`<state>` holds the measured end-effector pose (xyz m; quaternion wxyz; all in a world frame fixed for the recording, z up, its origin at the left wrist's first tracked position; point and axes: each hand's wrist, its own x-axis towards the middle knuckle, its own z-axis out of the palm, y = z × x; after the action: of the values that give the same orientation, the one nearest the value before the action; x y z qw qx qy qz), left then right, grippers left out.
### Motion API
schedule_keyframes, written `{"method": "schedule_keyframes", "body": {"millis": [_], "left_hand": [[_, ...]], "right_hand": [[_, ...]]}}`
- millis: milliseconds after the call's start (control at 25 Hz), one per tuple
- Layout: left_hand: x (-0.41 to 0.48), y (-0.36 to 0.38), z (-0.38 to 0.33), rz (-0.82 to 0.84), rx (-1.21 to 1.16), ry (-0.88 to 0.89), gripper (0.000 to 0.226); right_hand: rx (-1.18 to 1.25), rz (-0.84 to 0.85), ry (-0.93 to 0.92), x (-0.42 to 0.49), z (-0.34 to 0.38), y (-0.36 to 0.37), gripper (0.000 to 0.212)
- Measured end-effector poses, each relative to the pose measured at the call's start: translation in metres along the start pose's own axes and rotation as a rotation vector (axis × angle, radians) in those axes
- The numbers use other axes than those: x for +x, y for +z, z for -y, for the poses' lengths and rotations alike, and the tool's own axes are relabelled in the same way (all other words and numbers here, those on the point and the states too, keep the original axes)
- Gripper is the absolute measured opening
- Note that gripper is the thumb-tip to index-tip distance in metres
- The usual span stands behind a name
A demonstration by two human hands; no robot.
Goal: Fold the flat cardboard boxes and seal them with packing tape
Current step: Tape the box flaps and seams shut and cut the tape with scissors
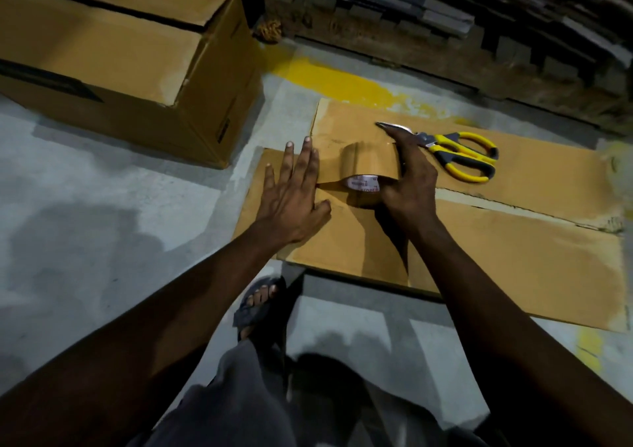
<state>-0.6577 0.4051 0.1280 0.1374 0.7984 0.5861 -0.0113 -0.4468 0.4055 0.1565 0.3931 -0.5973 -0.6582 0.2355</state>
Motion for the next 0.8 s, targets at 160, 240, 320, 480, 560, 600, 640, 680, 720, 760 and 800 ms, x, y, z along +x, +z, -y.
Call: {"method": "schedule_keyframes", "body": {"millis": [160, 240, 320, 480, 560, 600, 640, 680, 720, 760, 800], "left_hand": [[0.001, -0.004, -0.005, 0.056, 0.141, 0.005, 0.090], [0.002, -0.009, -0.009, 0.103, 0.181, 0.001, 0.090], [0.005, -0.015, -0.014, 0.174, 0.217, -0.004, 0.090], [0.016, -0.036, -0.026, 0.334, 0.343, -0.015, 0.091], [0.024, -0.044, -0.041, 0.395, 0.367, 0.007, 0.090], [0.025, -0.044, -0.053, 0.399, 0.346, 0.015, 0.089], [0.025, -0.039, -0.068, 0.390, 0.299, 0.009, 0.088], [0.025, -0.030, -0.083, 0.362, 0.240, -0.002, 0.088], [0.022, -0.018, -0.098, 0.317, 0.183, -0.019, 0.086], [0.020, -0.006, -0.113, 0.260, 0.140, -0.043, 0.084], [0.017, 0.003, -0.123, 0.203, 0.107, -0.075, 0.082]], "right_hand": [[-0.259, 0.138, 0.003, -0.001, -0.007, -0.017, 0.087], [-0.518, 0.129, -0.056, -0.003, -0.015, -0.036, 0.083], [-0.622, 0.052, -0.081, -0.008, -0.024, -0.060, 0.081], [-0.495, 0.004, 0.055, -0.015, -0.040, -0.089, 0.090], [-0.465, 0.019, 0.086, -0.014, -0.041, -0.087, 0.077], [-0.483, 0.031, 0.109, -0.014, -0.040, -0.084, 0.067], [-0.496, 0.043, 0.130, -0.014, -0.040, -0.081, 0.059], [-0.500, 0.049, 0.139, -0.015, -0.040, -0.079, 0.056], [-0.498, 0.054, 0.133, -0.016, -0.041, -0.078, 0.055], [-0.495, 0.068, 0.125, -0.017, -0.040, -0.078, 0.055], [-0.495, 0.096, 0.115, -0.017, -0.039, -0.077, 0.055]]}}
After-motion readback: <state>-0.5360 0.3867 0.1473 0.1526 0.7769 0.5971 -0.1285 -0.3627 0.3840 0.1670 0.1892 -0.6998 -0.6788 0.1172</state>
